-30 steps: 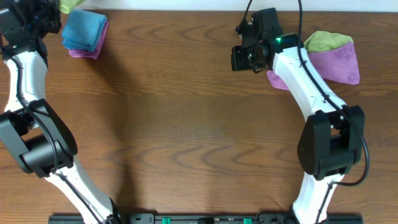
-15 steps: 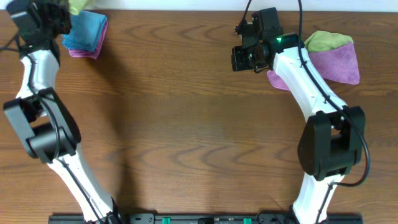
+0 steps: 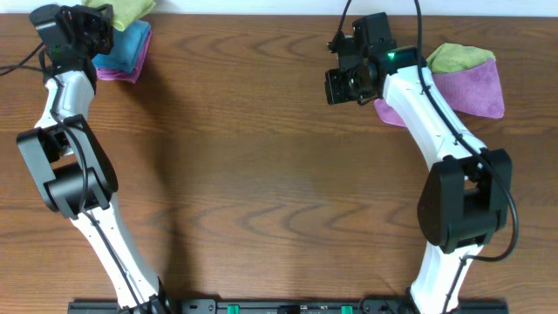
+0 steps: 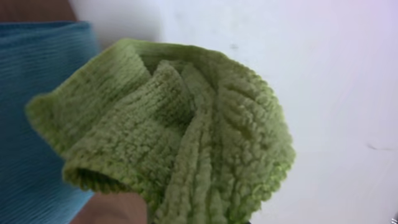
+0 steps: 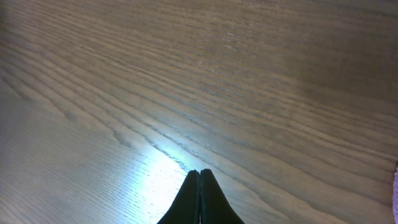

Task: Fold the cloth
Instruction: 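Lift the folded green cloth with the left gripper and carry it to the top-left stack, then lower the green cloth onto the blue and pink stack and open the left gripper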

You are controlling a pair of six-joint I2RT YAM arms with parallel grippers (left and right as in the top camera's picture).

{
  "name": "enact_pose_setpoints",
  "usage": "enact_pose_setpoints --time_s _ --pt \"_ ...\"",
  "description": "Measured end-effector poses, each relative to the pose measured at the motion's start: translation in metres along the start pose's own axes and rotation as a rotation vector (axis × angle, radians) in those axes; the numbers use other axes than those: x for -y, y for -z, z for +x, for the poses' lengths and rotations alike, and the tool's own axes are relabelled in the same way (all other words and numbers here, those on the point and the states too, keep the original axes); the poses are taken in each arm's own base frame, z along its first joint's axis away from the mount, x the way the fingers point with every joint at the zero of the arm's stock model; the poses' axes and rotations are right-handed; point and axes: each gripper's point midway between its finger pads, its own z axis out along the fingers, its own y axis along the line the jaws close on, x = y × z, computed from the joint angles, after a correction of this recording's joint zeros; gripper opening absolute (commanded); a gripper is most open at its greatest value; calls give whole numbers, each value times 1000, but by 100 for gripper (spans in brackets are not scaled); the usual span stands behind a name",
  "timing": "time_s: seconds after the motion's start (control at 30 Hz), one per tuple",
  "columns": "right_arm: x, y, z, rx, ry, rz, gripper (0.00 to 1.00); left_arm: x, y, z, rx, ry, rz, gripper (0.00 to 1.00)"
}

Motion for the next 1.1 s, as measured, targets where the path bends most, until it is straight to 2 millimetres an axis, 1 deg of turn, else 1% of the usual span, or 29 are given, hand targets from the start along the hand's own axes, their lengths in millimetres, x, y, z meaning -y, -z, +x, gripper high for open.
enact_pose_setpoints --time_s 0.1,0.17,0.23,0.4,0.47,0.6,0.63,0.67,0.7,0.73,0.93,1.03,1.1 --pt "0 0 0 -2 0 0 1 -21 1 2 0 0 -90 6" --pt "0 0 1 -2 0 0 1 -31 2 2 4 -7 -130 6" --pt "0 0 1 -3 2 0 1 -32 3 -1 22 -37 -139 6" --pt "0 0 0 -2 3 0 1 -27 4 -10 46 -70 -118 6" --pt "0 0 0 -2 3 0 1 -33 6 -12 47 -58 -140 6" --pt "0 0 0 -2 3 0 1 -40 9 -16 57 -60 -165 5" --pt "0 0 0 -2 3 0 1 -43 9 -15 54 -57 -177 10" --pt "0 0 0 -2 3 0 1 -48 10 -14 50 -49 -200 43" --pt "0 0 0 -2 3 0 1 -51 11 -13 47 -49 -210 84" --pt "0 0 0 -2 3 0 1 -53 11 -12 44 -41 -219 95" --pt "0 0 1 -2 3 0 1 -55 14 -12 20 -28 -214 95" --pt "0 0 1 -2 3 0 1 -58 20 -17 -5 -8 -211 95" --pt "0 0 1 -2 3 0 2 -64 26 -20 -21 15 -222 95"
